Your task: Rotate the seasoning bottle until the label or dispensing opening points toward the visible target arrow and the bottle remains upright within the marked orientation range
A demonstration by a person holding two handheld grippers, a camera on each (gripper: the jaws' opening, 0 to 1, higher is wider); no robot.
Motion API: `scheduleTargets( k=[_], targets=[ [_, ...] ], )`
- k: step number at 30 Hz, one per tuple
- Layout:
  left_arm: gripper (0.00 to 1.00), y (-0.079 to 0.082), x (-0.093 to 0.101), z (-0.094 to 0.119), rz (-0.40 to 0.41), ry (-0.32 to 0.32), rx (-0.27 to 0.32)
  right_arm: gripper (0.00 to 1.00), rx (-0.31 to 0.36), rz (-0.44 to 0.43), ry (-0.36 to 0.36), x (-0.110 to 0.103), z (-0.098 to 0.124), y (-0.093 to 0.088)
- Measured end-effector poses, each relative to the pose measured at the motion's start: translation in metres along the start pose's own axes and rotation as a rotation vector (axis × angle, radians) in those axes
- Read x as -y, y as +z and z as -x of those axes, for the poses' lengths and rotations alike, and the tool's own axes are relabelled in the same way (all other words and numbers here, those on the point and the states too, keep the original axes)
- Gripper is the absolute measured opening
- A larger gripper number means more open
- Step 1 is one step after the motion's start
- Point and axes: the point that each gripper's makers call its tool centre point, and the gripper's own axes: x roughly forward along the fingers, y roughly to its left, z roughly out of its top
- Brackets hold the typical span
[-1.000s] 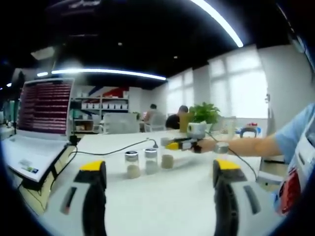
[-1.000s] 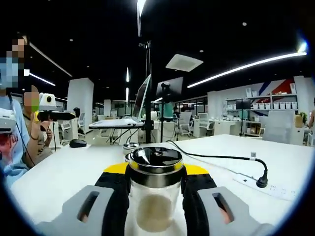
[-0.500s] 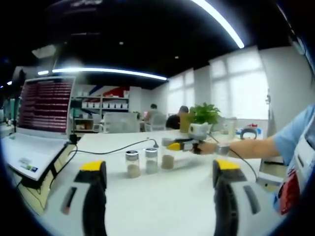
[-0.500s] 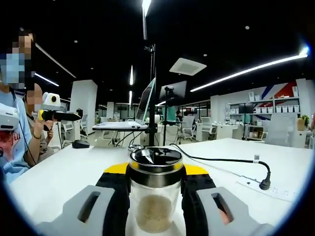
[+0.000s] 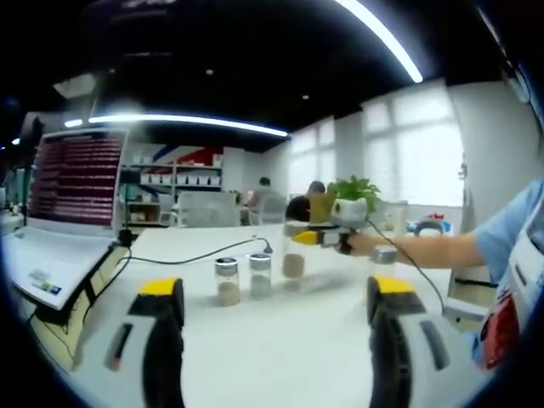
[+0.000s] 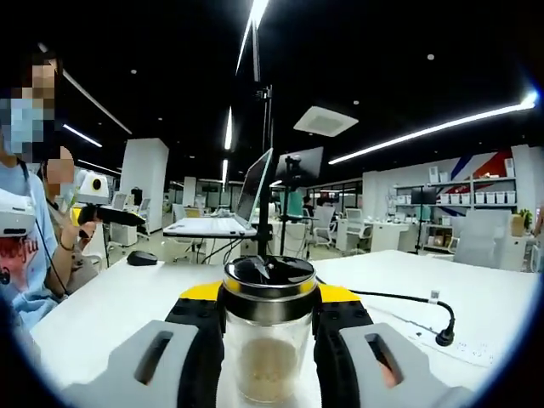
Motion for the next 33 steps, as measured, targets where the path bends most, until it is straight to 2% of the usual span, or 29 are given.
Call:
scheduleTargets(
  k=[5, 11, 14, 18, 22, 25, 29, 33],
  targets=[
    [0.95, 0.000, 0.002, 0.000, 0.000, -0.005, 0.001, 0.38, 0.027, -0.010, 0.016, -0.012, 0.005, 0.023],
    [0.94, 0.001, 0.000, 0.002, 0.002, 0.000, 0.004, 0.38, 0.016, 0.011, 0.030, -0.026, 0.007, 0.041],
    [0.94, 0.001, 0.000, 0.003, 0.003, 0.000, 0.008, 0.38, 0.020, -0.006, 0.032, -0.033, 0.009, 0.053],
    [0.94, 0.002, 0.000, 0.004, 0.004, -0.001, 0.009, 0.38, 0.018, 0.026, 0.048, -0.051, 0.012, 0.072],
    [0.94, 0.003, -0.001, 0.005, 0.003, 0.004, 0.014, 0.38, 0.027, -0.015, 0.046, -0.069, 0.013, 0.090],
    [0.94, 0.003, -0.002, 0.005, 0.005, 0.005, 0.015, 0.38, 0.019, -0.027, 0.048, -0.085, 0.013, 0.098],
    [0.94, 0.005, 0.000, 0.006, 0.004, 0.001, 0.022, 0.38, 0.008, 0.000, 0.062, -0.106, 0.011, 0.106],
    [0.94, 0.006, 0.000, 0.008, 0.004, 0.002, 0.025, 0.38, 0.020, -0.004, 0.049, -0.118, 0.013, 0.113]
  ],
)
